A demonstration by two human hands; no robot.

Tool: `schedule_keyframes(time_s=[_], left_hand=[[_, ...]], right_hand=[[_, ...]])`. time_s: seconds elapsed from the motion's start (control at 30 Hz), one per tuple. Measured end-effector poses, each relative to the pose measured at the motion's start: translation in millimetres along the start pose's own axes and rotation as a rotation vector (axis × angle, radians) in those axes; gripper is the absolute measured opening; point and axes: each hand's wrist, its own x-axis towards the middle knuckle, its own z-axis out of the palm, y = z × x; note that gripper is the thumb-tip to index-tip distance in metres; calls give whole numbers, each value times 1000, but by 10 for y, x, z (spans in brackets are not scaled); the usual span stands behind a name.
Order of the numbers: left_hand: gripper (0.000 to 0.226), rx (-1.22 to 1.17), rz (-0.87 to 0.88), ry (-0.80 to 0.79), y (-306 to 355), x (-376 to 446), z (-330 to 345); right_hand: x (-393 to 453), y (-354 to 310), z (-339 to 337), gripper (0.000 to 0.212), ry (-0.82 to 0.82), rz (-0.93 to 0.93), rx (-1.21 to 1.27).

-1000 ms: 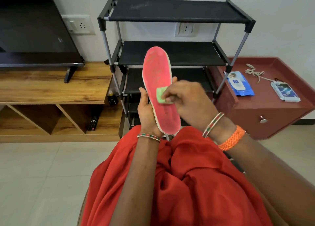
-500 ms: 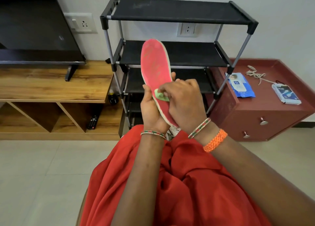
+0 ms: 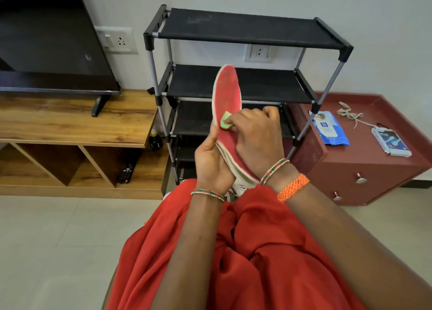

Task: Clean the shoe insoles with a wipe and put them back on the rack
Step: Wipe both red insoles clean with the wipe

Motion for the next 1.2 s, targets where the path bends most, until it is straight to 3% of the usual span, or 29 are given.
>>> schedule_keyframes(time_s=[0.13, 0.27, 0.37, 0.47, 0.57, 0.67, 0.8, 1.03, 1.2], left_hand=[[58, 4, 3, -17, 136, -74, -87], [63, -67, 23, 118, 144, -77, -105], [72, 28, 13, 118, 107, -63, -47], [86, 147, -36, 62, -12, -32, -7], [80, 101, -132, -10, -31, -39, -5], [65, 42, -102, 22, 52, -41, -69], [66, 4, -55, 77, 20, -66, -71], [69, 43, -120, -44, -76, -25, 15], [71, -10, -54, -6, 63, -88, -101]], right_hand=[[-305, -75, 51, 22, -89, -7, 283], [-531, -175, 54, 25, -207, -59, 417], [-477, -198, 18, 25, -174, -45, 421], [-322, -233, -5, 21, -94, 92, 408], [-244, -247, 1, 21, -90, 169, 447], [-408, -243, 27, 18, -164, 127, 505], [-556, -243, 27, 15, -170, 149, 563], [-261, -294, -49, 22, -18, 208, 187], [-389, -387, -55, 21, -188, 231, 389]])
